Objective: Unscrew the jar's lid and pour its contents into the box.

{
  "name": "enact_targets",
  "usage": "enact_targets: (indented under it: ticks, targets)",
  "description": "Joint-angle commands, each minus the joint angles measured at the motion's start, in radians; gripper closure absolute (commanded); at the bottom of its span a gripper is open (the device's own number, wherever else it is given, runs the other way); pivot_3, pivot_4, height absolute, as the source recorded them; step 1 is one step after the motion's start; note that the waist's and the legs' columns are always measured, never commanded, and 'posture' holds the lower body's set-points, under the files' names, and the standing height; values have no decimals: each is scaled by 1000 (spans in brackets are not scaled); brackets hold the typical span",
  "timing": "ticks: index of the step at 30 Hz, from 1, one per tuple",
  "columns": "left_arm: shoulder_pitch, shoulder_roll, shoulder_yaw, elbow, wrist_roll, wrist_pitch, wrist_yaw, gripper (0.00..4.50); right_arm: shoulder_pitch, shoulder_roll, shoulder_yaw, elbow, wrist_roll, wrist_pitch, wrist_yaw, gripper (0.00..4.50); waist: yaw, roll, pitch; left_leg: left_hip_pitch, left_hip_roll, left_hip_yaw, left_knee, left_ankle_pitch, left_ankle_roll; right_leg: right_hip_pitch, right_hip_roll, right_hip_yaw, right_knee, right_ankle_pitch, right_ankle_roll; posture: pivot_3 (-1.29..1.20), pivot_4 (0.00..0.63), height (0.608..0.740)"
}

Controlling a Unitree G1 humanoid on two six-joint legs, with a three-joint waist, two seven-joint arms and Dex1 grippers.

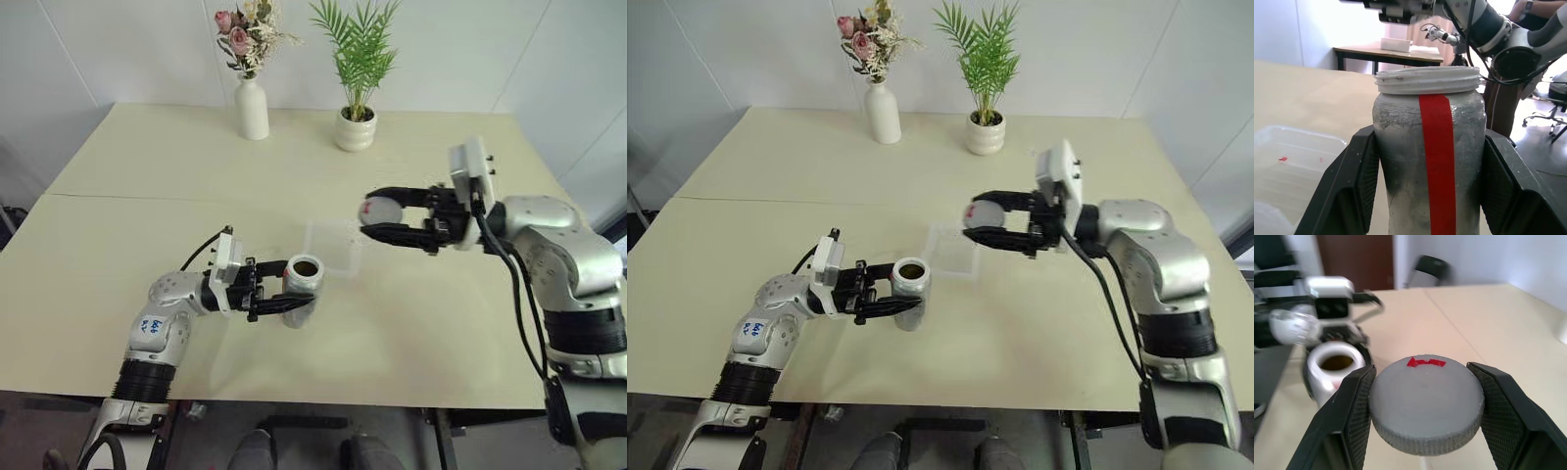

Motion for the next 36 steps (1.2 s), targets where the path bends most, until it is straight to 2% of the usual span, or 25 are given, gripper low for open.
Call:
enact_targets:
  ticks: [1,4,8,10,15,24,27,30,36]
  targets:
    - [1,-12,36,-26,-13,-42,30,2000,101,-16,-134,-31,-12,-19,-125,1583,-1,0,0,-1,0,0,1,0,0,-1,0,0,0,0,0,0,150,740]
    - [-3,-21,48,-20,-15,-57,51,2000,211,3,-221,-3,-50,-54,-250,1583,0,0,0,-3,0,0,3,0,0,-2,0,0,1,0,1,0,150,740]
    - [-25,-36,46,-6,-18,-58,59,2000,333,34,-226,89,-162,-175,-353,1583,-4,0,0,-7,-1,0,8,0,0,-5,1,1,6,0,1,0,150,740]
    - [-36,-41,43,0,-19,-55,58,2000,360,66,-225,117,-169,-197,-381,1583,-6,0,0,-7,0,0,10,0,0,-5,1,1,7,0,1,0,150,740]
    - [-53,-46,38,11,-17,-54,50,2000,380,150,-201,192,-193,-249,-429,1583,-11,1,0,-7,0,1,12,0,1,-6,1,2,10,1,2,0,150,740]
    - [-56,-47,40,13,-17,-50,46,2000,345,213,-165,302,-231,-327,-446,1583,-4,2,0,-7,-1,0,12,1,1,-6,1,2,10,1,3,0,150,740]
    - [-55,-46,43,10,-17,-48,48,2000,342,214,-164,319,-229,-335,-442,948,-3,2,0,-7,-1,0,13,1,1,-6,1,2,10,1,3,0,150,740]
    - [-52,-44,47,7,-18,-46,52,2000,347,206,-165,318,-228,-355,-427,14,-3,2,0,-7,-1,0,13,1,1,-5,1,2,10,1,3,0,150,740]
    - [-42,-18,63,-19,-23,-36,58,2000,360,117,-206,187,-169,-343,-345,14,-4,2,1,-7,-1,0,13,1,1,-6,1,2,10,1,3,0,150,740]
